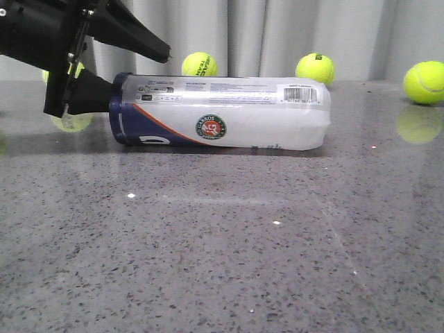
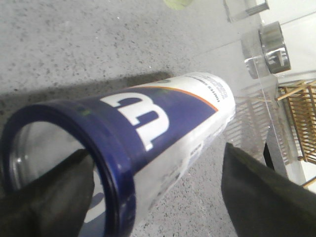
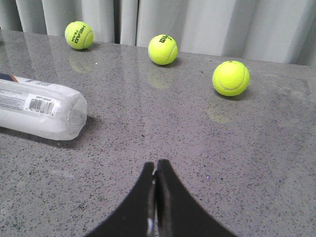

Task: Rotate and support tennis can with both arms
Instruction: 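Move the left gripper down and grasp the can's navy lid end, then lift the lid end with the left gripper, tilting the can upward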

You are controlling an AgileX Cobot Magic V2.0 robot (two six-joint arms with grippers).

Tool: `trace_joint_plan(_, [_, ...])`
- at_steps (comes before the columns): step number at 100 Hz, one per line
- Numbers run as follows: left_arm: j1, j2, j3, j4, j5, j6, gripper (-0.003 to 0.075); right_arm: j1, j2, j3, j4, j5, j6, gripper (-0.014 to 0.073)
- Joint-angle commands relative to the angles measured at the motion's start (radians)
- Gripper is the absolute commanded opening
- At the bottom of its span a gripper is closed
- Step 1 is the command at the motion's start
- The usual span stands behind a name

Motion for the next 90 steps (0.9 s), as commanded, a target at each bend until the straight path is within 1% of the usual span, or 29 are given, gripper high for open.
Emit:
trace_joint_plan(1, [-0.019, -0.035, -0.028, -0.071, 0.051, 0.013, 0.0512, -0.005, 0.010, -0.027, -0.009, -0.082, -0.003, -0.0067])
trace_joint_plan(24, [-0.058, -0.004, -0.028, -0.079, 0.058, 0.013, 0.0512, -0.005, 0.010, -0.027, -0.009, -0.082, -0.003, -0.0067])
trace_joint_plan(44, [-0.059, 0.008, -0.028, -0.086, 0.066, 0.013, 0.0512, -0.005, 0.010, -0.027, -0.009, -0.082, -0.003, -0.0067])
trace_joint_plan(51, [-0.059, 0.008, -0.028, -0.089, 0.073, 0.013, 0.0493, -0.005, 0.010, -0.027, -0.009, -0.082, -0.003, -0.0067])
trace_joint_plan(61, [-0.059, 0.008, -0.028, -0.091, 0.081, 0.013, 0.0403, -0.005, 0.010, -0.027, -0.009, -0.082, -0.003, -0.0067])
trace_joint_plan(80, [-0.059, 0.008, -0.028, -0.098, 0.089, 0.007, 0.0152, -0.005, 0.010, -0.027, -0.009, -0.082, -0.003, -0.0067])
trace_joint_plan(90, [-0.059, 0.008, -0.028, -0.098, 0.089, 0.007, 0.0043, -0.005, 0.010, -0.027, -0.009, -0.082, -0.003, -0.0067])
